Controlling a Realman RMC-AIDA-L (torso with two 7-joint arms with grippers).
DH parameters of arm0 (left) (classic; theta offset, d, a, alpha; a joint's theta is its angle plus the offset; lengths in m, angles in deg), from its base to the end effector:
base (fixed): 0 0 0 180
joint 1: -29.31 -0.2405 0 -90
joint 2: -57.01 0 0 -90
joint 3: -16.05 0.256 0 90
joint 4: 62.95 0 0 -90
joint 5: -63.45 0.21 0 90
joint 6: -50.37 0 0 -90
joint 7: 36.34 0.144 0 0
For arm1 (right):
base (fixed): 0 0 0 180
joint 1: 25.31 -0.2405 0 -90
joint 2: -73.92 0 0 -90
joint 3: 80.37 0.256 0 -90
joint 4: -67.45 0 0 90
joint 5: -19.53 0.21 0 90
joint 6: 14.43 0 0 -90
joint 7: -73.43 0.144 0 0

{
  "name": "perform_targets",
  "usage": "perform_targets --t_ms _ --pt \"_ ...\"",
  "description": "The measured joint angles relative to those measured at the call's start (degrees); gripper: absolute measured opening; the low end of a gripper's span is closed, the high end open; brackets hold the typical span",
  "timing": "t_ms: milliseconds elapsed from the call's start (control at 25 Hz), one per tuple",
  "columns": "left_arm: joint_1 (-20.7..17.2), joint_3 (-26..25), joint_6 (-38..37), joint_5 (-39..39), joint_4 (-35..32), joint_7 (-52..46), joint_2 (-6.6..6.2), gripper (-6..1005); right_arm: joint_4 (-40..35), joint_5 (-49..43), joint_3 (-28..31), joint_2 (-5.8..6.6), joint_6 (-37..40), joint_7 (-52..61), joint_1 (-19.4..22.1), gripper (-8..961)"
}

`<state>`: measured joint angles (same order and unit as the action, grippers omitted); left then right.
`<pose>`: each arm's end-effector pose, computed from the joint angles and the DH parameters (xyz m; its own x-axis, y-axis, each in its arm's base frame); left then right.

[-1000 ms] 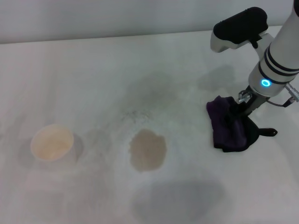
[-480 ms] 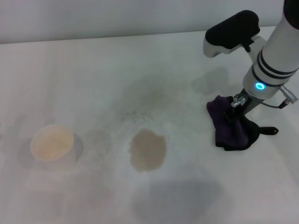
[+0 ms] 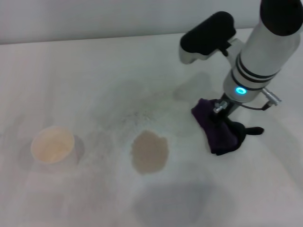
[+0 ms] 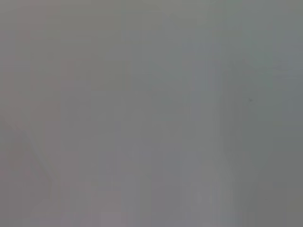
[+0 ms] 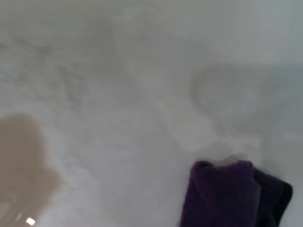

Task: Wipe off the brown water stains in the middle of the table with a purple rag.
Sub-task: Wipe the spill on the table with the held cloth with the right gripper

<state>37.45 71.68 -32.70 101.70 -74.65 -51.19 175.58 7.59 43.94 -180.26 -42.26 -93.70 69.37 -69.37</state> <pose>-0.3782 0.2347 0.0357 0.7927 -0.1449 0.5922 0.5740 -0.1501 -0.8050 0.1987 0.3704 -0.0473 0.4914 -0.8259 0.2766 -0.5261 -0.5345 -0.6614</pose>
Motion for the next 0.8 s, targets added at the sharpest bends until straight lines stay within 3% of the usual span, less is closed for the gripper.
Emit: perform_targets --t_ms 360,800 --pt "0.3 0.0 0.1 -0.1 0.0 0.0 0.04 888 -2.6 7.7 -8.7 -0.01 1.7 1.2 -2.9 138" --pt "0.3 0.0 0.2 -0.4 0.0 0.0 0.15 887 0.0 28.6 -24.3 -0.01 8.4 -2.0 -12.6 135"
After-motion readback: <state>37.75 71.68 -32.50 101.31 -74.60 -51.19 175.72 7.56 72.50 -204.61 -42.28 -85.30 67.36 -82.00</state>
